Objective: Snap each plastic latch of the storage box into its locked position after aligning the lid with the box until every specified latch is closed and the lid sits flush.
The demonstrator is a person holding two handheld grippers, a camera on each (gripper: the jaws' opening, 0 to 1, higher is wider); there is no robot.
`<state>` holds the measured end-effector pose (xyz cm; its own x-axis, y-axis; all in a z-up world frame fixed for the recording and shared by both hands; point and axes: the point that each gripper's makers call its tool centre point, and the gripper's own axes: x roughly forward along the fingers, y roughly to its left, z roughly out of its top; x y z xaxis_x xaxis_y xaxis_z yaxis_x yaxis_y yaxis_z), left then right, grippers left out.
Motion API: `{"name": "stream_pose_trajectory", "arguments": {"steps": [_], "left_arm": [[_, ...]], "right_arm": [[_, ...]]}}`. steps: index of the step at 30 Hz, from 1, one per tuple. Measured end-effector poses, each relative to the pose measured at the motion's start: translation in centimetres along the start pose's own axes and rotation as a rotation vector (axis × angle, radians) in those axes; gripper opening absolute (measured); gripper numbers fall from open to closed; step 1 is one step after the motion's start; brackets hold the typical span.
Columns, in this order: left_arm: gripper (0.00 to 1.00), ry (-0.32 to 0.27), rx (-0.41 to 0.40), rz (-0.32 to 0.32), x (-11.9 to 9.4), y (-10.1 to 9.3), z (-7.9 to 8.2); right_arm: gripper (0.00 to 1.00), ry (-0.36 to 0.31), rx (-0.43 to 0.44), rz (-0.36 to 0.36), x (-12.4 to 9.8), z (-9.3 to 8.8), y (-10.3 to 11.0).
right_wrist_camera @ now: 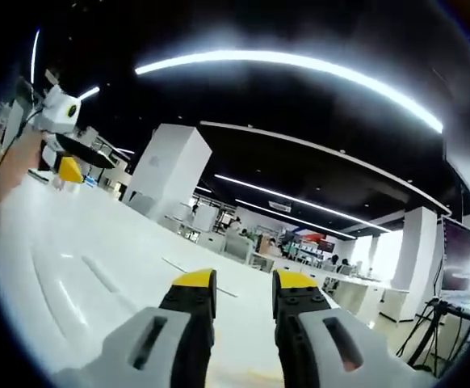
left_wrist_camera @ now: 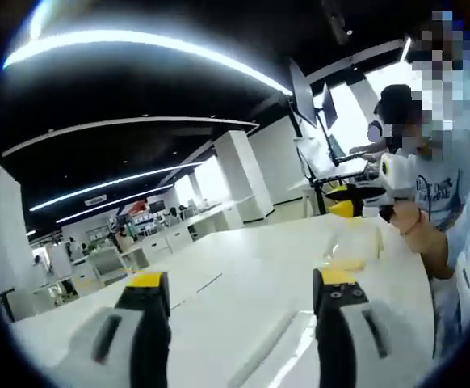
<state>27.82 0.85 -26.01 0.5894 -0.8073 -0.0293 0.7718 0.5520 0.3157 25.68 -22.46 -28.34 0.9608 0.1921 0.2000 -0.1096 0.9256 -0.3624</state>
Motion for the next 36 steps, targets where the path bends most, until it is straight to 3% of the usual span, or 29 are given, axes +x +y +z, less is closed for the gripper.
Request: {"name": "stream_pose_trajectory", "arguments": {"steps": [7, 18, 25, 32, 36], "left_arm": [[0.72, 0.051, 0.019, -0.132, 4.0, -3.6, 0.1], [0.7, 0.189, 0.007, -0.396, 10.0, -11.4, -1.0], [0.68, 0.231, 0.013, -0.462, 11.7, -13.8, -1.6], [0.64, 0.337, 0.021, -0.515, 13.6, -16.3, -4.1], [0.62, 0.369, 0.04, -0.541, 14.4, -17.6, -4.7]], "right_arm": [[0.27, -0.002, -0.004, -0.01, -0.1, 0.0, -0.1], [0.27, 0.013, -0.003, -0.052, -0.2, -0.3, -1.1], [0.27, 0.014, -0.002, -0.057, -0.3, -0.2, -1.3], [0.27, 0.017, 0.002, -0.087, -0.4, -0.3, -2.0], [0.27, 0.022, 0.007, -0.1, -0.4, -0.4, -2.3]]}}
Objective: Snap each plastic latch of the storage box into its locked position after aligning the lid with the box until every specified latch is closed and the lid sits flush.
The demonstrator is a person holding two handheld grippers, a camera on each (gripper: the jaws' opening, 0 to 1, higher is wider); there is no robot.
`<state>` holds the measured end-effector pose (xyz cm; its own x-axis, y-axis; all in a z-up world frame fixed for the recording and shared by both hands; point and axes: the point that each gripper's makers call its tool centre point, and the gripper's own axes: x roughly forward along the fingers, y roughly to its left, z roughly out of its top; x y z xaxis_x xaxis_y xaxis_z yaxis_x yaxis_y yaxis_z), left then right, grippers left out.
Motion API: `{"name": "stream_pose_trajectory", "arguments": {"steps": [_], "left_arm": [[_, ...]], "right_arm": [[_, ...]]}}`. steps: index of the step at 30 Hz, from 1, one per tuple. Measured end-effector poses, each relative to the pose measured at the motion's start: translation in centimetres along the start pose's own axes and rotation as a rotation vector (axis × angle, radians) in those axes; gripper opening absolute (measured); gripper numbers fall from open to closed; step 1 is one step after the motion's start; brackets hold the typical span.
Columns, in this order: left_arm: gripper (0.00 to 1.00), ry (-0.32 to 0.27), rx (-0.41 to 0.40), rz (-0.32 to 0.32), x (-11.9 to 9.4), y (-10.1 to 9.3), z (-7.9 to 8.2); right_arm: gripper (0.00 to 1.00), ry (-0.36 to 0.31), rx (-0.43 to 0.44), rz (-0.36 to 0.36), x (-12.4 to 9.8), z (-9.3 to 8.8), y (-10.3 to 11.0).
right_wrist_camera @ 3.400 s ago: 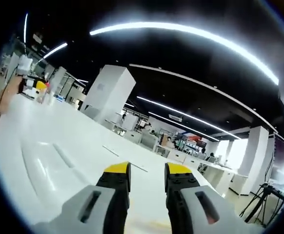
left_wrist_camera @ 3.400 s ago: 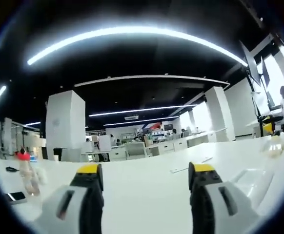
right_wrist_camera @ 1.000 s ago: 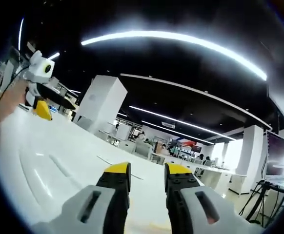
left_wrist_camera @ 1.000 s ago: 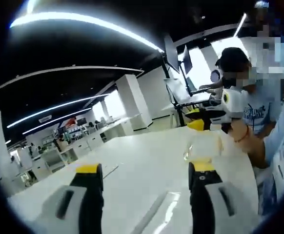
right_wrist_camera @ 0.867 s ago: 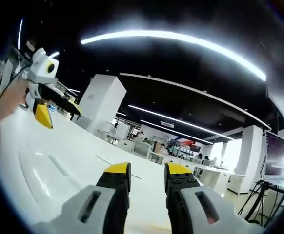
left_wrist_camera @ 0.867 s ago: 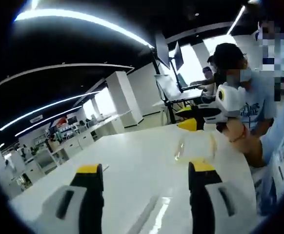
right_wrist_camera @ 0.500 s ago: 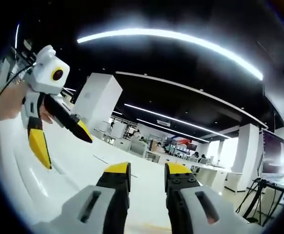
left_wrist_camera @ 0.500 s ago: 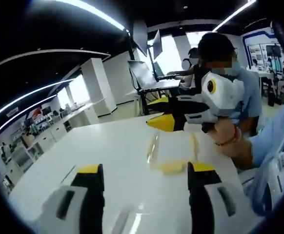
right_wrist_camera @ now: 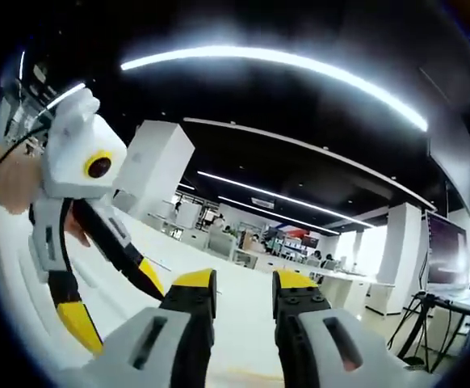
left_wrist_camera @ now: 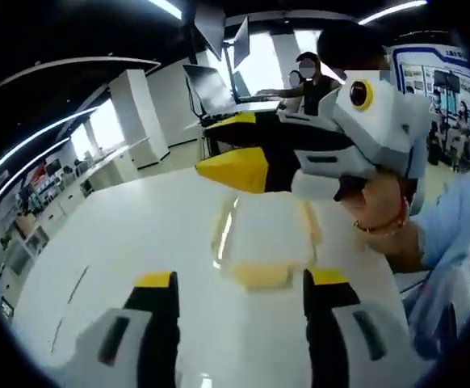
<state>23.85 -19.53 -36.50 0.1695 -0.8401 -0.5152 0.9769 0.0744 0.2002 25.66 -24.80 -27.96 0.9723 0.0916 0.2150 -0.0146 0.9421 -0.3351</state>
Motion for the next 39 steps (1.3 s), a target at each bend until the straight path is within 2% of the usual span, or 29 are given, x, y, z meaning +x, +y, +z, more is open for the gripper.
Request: {"name": "stream_pose_trajectory", "arguments": {"steps": [4, 7, 12, 16, 18, 26, 32, 39], "left_arm": [[0.57, 0.068, 0.065, 0.038, 1.7, 0.4, -0.4], [0.57, 0.157, 0.067, -0.03, 2.8, -0.6, -1.8], [0.55, 0.169, 0.057, -0.059, 3.8, -1.2, -1.8], [0.55, 0.257, 0.081, -0.137, 5.0, -2.3, -3.0], [0.52, 0.247, 0.063, -0.123, 5.7, -2.0, -2.7], [0.46, 0.3, 0.013, -0.155, 6.5, -2.1, -3.8], [0.43, 0.333, 0.004, -0.181, 7.0, -2.6, -4.4], [0.41, 0.341, 0.006, -0.191, 7.1, -2.9, -4.2]], "right_arm": [[0.27, 0.011, 0.006, -0.005, 0.2, -0.3, -0.2], [0.27, 0.017, 0.007, -0.004, 0.3, -0.6, -0.2], [0.27, 0.026, 0.009, -0.006, 0.4, -0.9, -0.3], [0.27, 0.031, 0.019, -0.011, 0.4, -1.1, -0.6], [0.27, 0.034, 0.021, -0.007, 0.4, -1.2, -0.5], [0.27, 0.046, 0.02, -0.001, 0.5, -1.4, -0.4], [0.27, 0.049, 0.022, 0.003, 0.5, -1.4, -0.2], [0.27, 0.057, 0.02, -0.001, 0.4, -1.3, -0.2]]}}
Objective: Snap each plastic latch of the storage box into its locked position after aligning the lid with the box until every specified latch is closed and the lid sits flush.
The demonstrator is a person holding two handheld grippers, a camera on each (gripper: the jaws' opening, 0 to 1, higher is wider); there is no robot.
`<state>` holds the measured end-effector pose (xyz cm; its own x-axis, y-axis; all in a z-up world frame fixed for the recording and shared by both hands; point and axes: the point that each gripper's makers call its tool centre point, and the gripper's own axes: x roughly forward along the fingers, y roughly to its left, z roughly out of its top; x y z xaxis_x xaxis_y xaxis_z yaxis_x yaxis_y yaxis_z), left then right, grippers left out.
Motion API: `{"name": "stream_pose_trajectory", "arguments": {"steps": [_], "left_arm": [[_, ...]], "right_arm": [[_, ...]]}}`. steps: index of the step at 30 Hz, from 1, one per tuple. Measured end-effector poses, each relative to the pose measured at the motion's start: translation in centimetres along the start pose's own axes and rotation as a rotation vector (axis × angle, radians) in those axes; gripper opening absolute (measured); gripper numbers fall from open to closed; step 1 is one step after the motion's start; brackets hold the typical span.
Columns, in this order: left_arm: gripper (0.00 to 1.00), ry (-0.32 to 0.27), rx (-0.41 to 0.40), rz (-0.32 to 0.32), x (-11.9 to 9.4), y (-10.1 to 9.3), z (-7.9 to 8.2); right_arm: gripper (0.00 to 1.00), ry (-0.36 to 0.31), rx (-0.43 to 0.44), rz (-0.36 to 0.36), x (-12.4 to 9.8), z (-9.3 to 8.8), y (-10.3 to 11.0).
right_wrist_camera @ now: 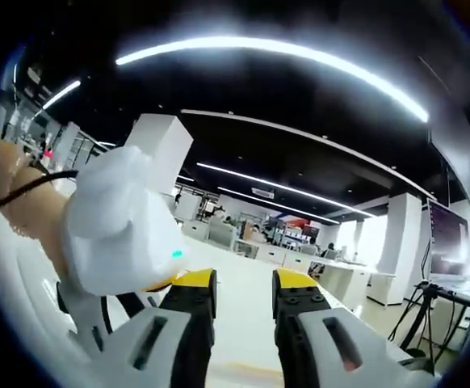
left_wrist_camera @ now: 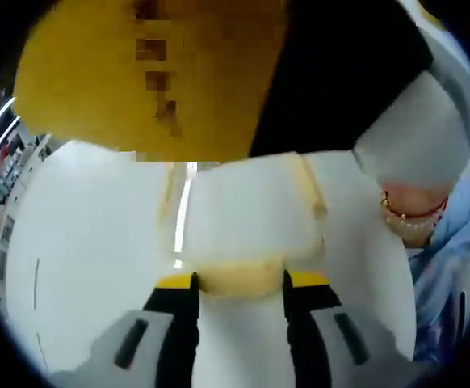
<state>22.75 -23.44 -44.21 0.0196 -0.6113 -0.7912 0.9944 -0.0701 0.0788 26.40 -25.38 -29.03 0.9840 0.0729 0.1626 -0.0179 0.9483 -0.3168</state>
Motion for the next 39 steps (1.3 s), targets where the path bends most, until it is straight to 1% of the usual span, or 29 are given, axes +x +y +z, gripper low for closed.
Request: {"name": "stream_pose_trajectory", "arguments": {"steps": [8, 11, 16, 20, 23, 25, 28, 32, 33, 36, 37, 38, 39], "left_arm": [[0.41, 0.004, -0.017, -0.001, 0.0, 0.1, -0.1], [0.41, 0.022, -0.01, -0.002, -0.3, 0.4, -0.5], [0.41, 0.056, -0.007, -0.006, -1.1, 1.0, -1.7], [0.41, 0.068, -0.009, -0.007, -1.4, 1.4, -2.4], [0.41, 0.068, -0.019, -0.012, -1.5, 1.7, -2.7], [0.41, 0.074, -0.016, -0.012, -1.6, 1.7, -2.8], [0.41, 0.088, -0.014, -0.015, -1.8, 1.9, -3.2], [0.41, 0.092, -0.014, -0.02, -1.9, 2.0, -3.4], [0.41, 0.095, -0.012, -0.021, -1.9, 2.0, -3.3], [0.41, 0.11, -0.006, -0.025, -2.1, 2.1, -3.6], [0.41, 0.113, -0.004, -0.026, -2.1, 2.1, -3.7], [0.41, 0.117, -0.003, -0.028, -2.2, 2.1, -3.8], [0.41, 0.122, -0.002, -0.029, -2.3, 2.2, -3.9]], "right_arm": [[0.27, 0.003, 0.005, -0.006, 0.1, 0.0, -0.1], [0.27, 0.005, 0.0, -0.003, 0.2, -0.1, 0.0], [0.27, 0.013, -0.016, 0.002, 0.5, -0.2, 0.3], [0.27, 0.016, -0.024, 0.002, 0.5, -0.3, 0.2], [0.27, 0.004, -0.061, -0.034, 0.4, -0.1, -0.6], [0.27, 0.031, -0.093, -0.05, 0.6, -0.5, -0.9], [0.27, 0.054, -0.102, -0.037, 0.7, -0.9, -0.9], [0.27, 0.058, -0.139, -0.043, 0.5, -0.4, -1.6], [0.26, 0.065, -0.137, -0.034, 0.5, -0.3, -1.7], [0.26, 0.069, -0.097, 0.041, 0.6, 0.3, -1.4], [0.26, 0.072, -0.098, 0.078, 0.7, 0.4, -1.1], [0.26, 0.082, -0.118, 0.109, 0.7, 0.4, -0.8], [0.26, 0.092, -0.124, 0.116, 0.8, 0.4, -0.8]]}}
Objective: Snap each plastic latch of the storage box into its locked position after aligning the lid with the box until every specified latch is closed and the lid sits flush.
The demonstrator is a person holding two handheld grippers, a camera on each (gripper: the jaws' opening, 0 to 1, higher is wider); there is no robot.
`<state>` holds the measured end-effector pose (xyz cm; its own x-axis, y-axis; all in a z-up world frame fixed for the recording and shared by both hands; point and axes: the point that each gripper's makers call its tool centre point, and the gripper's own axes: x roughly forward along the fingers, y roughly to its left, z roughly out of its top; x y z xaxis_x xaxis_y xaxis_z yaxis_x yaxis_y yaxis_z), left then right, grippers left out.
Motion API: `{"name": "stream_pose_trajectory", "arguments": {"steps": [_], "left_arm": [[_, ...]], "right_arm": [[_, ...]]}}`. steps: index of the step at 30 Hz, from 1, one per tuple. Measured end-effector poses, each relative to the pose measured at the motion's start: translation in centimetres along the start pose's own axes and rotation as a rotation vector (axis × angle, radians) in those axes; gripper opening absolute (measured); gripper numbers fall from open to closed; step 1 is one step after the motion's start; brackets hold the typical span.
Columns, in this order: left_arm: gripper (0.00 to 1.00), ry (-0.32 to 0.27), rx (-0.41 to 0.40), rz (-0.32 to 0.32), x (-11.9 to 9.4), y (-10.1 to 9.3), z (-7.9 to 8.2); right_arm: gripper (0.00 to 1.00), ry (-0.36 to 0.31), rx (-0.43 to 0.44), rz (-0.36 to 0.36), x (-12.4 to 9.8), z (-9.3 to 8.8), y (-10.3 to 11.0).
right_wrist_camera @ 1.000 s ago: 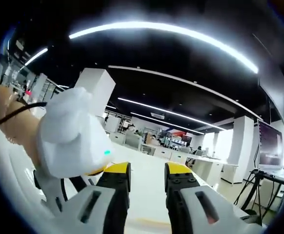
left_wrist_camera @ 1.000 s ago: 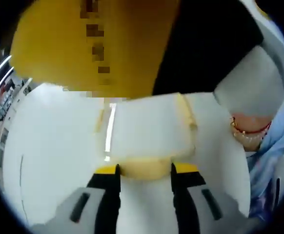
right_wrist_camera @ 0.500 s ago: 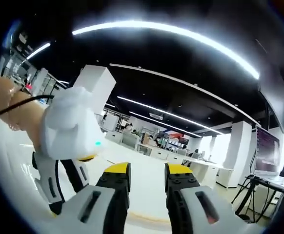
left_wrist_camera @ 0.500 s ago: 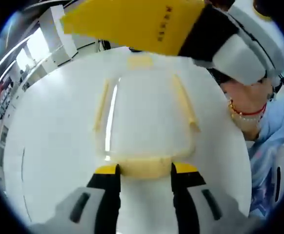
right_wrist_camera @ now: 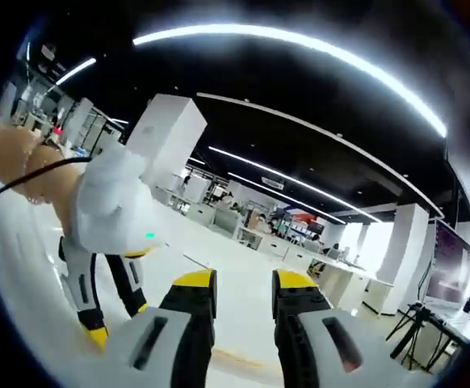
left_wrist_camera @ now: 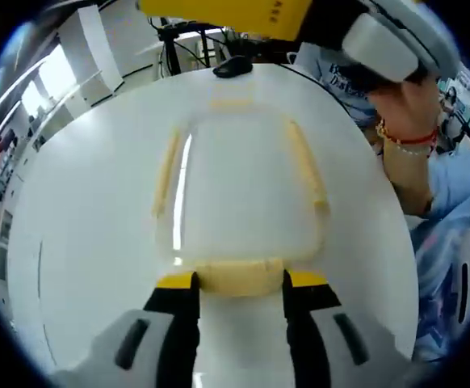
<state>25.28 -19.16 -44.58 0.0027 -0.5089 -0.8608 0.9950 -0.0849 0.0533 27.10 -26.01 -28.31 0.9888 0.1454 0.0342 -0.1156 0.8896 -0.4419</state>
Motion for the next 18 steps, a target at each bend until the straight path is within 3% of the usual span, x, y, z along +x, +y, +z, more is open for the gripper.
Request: {"name": "stream_pose_trajectory", "arguments": {"steps": [5, 9, 15, 18], "left_arm": [[0.41, 0.013, 0.001, -0.002, -0.3, 0.2, -0.5], [0.41, 0.02, 0.001, 0.0, -0.5, 0.2, -0.8], [0.41, 0.028, 0.007, 0.0, -0.8, 0.0, -0.9], [0.41, 0.033, 0.007, -0.004, -0.8, -0.1, -0.9]], "right_arm": [[0.23, 0.002, -0.065, 0.021, -0.2, 0.6, -0.5], [0.23, 0.097, -0.164, 0.109, 0.0, -0.2, -1.0], [0.23, 0.22, -0.18, 0.224, 0.7, -1.9, -2.7], [0.22, 0.316, -0.315, 0.262, 1.0, -3.6, -3.7]]}}
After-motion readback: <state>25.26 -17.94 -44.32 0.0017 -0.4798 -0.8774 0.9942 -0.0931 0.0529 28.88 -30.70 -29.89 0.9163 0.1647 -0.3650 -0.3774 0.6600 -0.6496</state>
